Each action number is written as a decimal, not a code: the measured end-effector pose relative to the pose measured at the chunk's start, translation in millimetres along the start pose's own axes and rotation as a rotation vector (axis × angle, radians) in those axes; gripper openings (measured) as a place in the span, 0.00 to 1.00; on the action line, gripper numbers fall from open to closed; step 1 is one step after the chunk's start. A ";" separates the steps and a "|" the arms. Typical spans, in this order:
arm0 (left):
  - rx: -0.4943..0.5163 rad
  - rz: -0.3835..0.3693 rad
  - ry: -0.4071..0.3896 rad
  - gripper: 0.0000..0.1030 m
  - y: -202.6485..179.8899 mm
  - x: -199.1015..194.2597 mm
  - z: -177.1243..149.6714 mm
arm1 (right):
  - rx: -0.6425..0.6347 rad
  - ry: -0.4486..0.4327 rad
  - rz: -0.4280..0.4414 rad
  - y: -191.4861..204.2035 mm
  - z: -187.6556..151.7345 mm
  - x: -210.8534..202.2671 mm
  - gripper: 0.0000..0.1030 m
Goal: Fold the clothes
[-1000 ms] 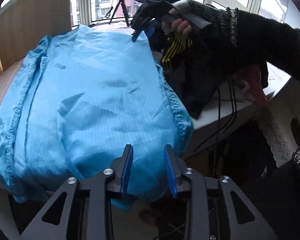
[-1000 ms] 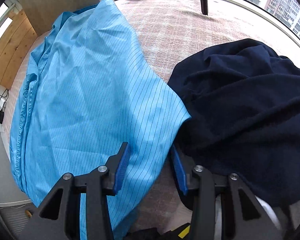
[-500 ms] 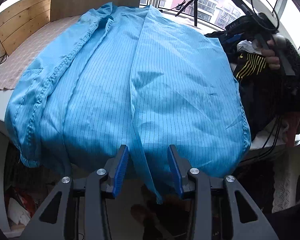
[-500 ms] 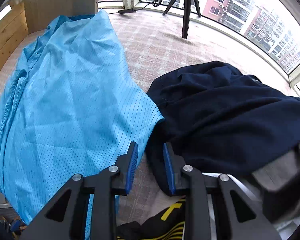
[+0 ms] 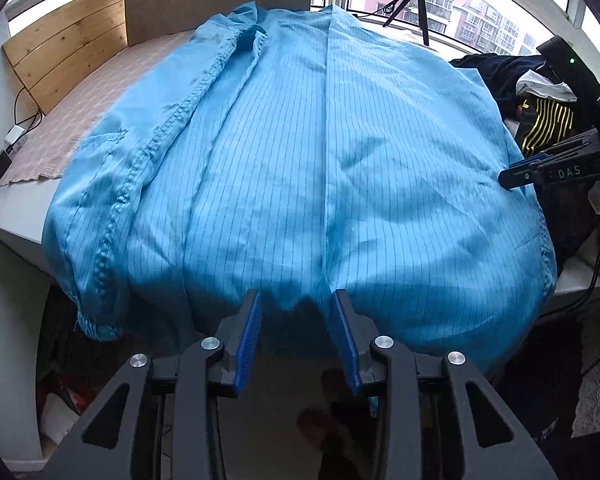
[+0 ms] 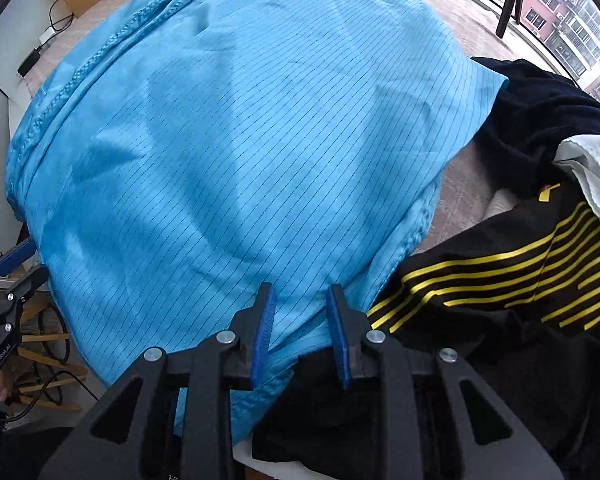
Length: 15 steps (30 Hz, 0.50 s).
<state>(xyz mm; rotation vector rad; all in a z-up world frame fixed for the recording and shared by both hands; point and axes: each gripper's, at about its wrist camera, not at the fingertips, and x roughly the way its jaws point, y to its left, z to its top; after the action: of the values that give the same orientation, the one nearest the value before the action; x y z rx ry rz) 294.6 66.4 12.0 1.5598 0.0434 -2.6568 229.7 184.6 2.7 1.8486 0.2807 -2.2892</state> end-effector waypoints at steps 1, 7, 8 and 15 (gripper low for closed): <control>-0.009 0.020 0.007 0.28 5.6 -0.1 -2.7 | 0.000 0.000 0.004 -1.5 -0.5 -0.1 0.25; -0.117 -0.019 0.055 0.23 39.5 -3.5 -24.2 | -0.021 0.011 -0.005 -3.2 -0.9 -1.7 0.26; -0.105 -0.066 0.038 0.23 33.4 -10.3 -23.8 | -0.020 0.016 -0.002 -4.4 -0.8 -2.3 0.26; 0.096 -0.448 -0.050 0.47 -58.0 -44.4 -14.5 | 0.207 -0.118 0.131 -78.4 27.2 -57.1 0.34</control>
<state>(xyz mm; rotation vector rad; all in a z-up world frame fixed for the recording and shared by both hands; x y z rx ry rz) 325.0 126.8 43.3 1.6790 0.3018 -3.0726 195.4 254.6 66.6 1.7532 -0.0950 -2.4002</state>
